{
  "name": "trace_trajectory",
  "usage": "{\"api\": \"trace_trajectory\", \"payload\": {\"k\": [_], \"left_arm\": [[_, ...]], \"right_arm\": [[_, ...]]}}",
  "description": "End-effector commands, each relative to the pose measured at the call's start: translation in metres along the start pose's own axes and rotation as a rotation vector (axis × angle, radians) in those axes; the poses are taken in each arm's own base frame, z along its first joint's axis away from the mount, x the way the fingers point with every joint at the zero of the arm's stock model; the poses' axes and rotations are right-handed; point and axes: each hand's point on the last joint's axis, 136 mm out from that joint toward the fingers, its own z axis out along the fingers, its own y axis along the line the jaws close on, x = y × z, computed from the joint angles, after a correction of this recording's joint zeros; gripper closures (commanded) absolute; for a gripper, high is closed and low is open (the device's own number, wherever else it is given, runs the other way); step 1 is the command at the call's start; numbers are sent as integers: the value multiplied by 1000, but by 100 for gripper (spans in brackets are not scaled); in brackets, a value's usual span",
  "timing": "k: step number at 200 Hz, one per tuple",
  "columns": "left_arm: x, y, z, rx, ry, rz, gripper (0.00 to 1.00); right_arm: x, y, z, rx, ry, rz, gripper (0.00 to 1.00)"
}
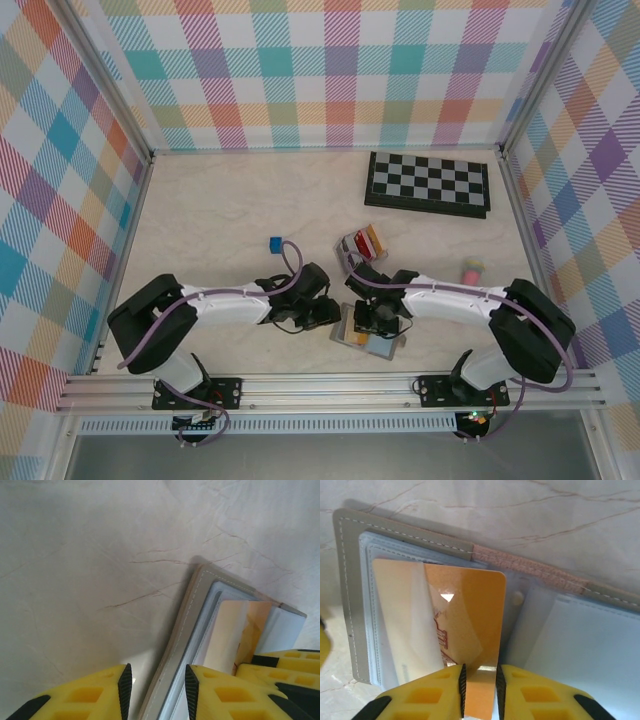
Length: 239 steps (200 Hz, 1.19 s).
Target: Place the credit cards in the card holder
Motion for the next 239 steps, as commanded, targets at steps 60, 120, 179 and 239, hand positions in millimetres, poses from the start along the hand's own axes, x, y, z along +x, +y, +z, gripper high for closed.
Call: {"api": "trace_trajectory", "payload": {"k": [60, 120, 179, 239], "left_arm": [[11, 8, 15, -10, 35, -64, 70], [8, 13, 6, -17, -11, -108, 72], [11, 17, -6, -13, -73, -131, 73], [2, 30, -22, -72, -160, -142, 71]], "right_arm": [[-2, 44, 3, -208, 13, 53, 80], [-7, 46, 4, -220, -4, 85, 81], [-28, 62, -14, -345, -67, -8, 79], [-29, 67, -6, -346, 1, -60, 77]]}}
